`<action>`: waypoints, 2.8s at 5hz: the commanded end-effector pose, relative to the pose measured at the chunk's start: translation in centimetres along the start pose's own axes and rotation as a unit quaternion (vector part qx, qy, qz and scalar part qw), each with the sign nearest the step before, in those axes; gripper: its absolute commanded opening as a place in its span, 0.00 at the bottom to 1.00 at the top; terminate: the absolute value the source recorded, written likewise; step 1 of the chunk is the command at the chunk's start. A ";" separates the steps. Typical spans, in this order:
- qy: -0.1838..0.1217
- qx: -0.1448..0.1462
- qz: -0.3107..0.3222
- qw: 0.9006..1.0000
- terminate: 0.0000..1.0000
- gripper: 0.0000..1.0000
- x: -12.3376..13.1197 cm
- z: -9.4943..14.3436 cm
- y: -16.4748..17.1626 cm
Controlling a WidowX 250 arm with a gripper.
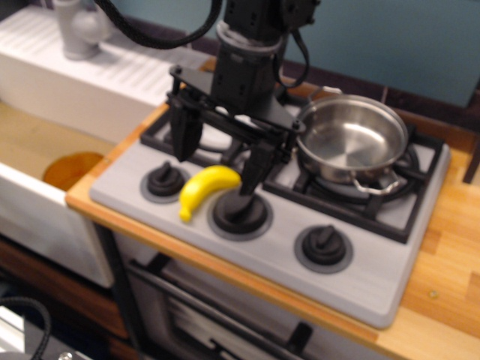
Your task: End effector reaching pot or pan
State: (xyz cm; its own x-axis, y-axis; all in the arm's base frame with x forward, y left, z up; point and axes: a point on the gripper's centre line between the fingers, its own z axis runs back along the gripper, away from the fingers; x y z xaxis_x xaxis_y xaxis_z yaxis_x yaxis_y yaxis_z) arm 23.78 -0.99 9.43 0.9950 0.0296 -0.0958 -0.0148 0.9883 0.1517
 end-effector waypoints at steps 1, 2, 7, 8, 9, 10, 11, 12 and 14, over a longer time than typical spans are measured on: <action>0.000 0.000 0.000 1.000 0.00 1.00 0.0 0.0 0.0; 0.018 -0.006 0.022 1.000 0.00 1.00 2.4 1.9 -1.6; -0.021 -0.040 0.001 0.999 0.00 1.00 11.4 0.7 -4.8; -0.019 -0.032 -0.006 0.999 0.00 1.00 10.9 1.6 -3.7; 0.004 -0.025 -0.006 1.000 0.00 1.00 9.8 3.7 -2.5; 0.016 -0.021 -0.003 1.000 0.00 1.00 9.3 5.1 -1.8; 0.007 -0.027 -0.003 1.000 0.00 1.00 9.9 4.5 -1.9; -0.032 -0.048 -0.009 0.998 0.00 1.00 12.1 1.7 -2.8; -0.064 -0.051 -0.030 0.996 0.00 1.00 14.0 -0.9 -2.6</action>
State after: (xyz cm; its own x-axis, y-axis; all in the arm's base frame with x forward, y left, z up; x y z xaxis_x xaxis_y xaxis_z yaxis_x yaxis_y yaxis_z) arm 36.94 -3.19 5.31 0.9988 -0.0469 -0.0167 0.0476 0.9977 0.0472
